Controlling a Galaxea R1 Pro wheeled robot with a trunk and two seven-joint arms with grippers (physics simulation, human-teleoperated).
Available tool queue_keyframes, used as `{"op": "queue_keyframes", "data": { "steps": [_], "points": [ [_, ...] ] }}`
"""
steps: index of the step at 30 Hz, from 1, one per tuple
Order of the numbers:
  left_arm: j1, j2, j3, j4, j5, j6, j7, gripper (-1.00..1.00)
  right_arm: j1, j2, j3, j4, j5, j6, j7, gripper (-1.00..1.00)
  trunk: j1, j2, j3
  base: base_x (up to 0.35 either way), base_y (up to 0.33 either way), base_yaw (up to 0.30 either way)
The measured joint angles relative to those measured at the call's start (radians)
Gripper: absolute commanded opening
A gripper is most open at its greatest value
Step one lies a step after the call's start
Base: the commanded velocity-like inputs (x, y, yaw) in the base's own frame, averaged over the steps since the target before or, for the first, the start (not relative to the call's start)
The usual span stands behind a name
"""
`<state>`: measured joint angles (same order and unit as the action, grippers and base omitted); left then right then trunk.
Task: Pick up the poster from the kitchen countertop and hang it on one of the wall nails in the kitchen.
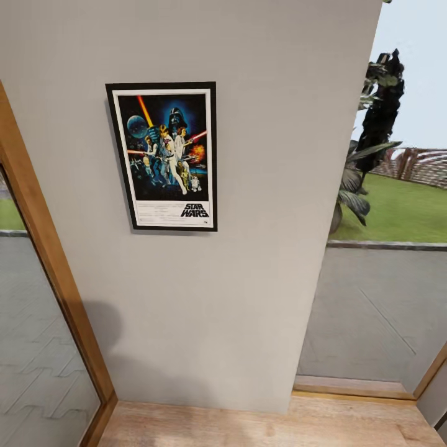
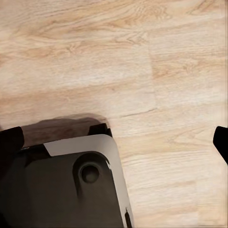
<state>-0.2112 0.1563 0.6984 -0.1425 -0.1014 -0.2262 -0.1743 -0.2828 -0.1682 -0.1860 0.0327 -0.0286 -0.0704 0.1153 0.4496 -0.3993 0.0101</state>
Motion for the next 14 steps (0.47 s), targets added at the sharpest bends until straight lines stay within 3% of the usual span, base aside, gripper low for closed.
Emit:
{"op": "queue_keyframes", "data": {
  "steps": [14],
  "points": [
    [0.0,0.0,0.001,0.002,-0.002,0.002,0.0,1.0,0.0,0.016,-0.001,0.001,0.001,0.001,-0.008,1.0,0.0,0.0,0.0,0.0,0.0,0.0]
  ]
}}
